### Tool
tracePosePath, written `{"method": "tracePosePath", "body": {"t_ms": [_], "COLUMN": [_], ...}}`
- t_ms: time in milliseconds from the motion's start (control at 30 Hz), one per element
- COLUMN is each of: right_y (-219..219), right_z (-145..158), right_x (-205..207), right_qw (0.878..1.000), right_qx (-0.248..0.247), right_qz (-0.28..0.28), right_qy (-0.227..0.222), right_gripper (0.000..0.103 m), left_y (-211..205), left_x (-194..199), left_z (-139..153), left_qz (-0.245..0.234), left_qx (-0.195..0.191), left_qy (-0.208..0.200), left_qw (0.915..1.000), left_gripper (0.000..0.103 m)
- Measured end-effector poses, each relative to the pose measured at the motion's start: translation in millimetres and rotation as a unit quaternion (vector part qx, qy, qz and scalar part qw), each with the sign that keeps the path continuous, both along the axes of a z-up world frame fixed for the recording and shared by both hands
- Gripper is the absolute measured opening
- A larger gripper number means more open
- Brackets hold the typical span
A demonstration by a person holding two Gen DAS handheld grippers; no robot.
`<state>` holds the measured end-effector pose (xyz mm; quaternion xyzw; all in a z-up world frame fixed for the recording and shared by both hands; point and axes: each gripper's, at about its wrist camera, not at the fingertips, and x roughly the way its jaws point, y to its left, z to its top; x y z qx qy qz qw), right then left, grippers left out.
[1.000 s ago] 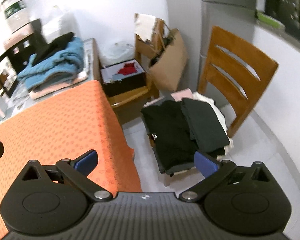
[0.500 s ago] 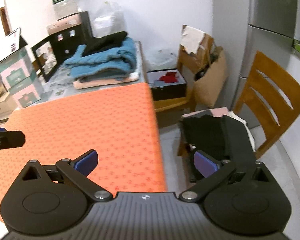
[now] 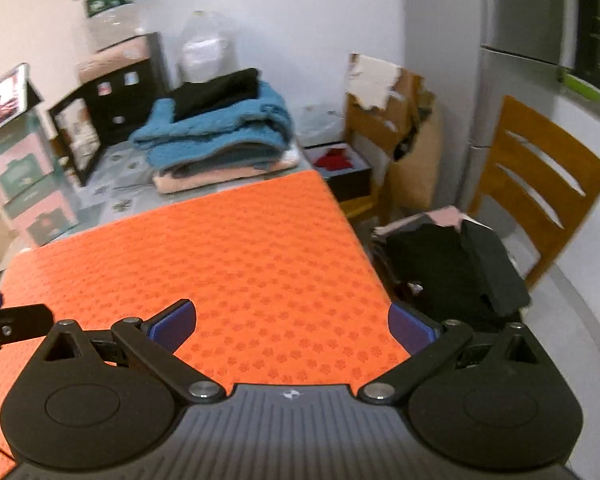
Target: Fold clothes
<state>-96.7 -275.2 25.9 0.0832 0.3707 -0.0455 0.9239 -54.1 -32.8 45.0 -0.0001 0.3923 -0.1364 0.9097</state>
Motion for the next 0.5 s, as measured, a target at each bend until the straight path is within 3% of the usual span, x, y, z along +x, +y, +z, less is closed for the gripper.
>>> {"method": "tracePosePath", "body": {"t_ms": [233, 500], "right_y": [13.9, 44.1], "right_z": [-9.5, -4.4], "right_x": [-10.5, 6.4], "right_qw": [0.998, 0.999], "right_qx": [-0.012, -0.039], "right_qz": [-0.052, -0.005], "right_qy": [0.016, 0.017], "right_gripper": [0.103, 0.103], "left_y": [8.4, 25.8], "left_x": [5.8, 9.6], "left_z": [-3.6, -0.1], "left_qz": [-0.037, -0.014], "left_qx": [0.005, 0.008], "left_qy": [0.003, 0.004], "left_qw": [0.9993, 0.9999], "left_gripper": [0.103, 0.103]}}
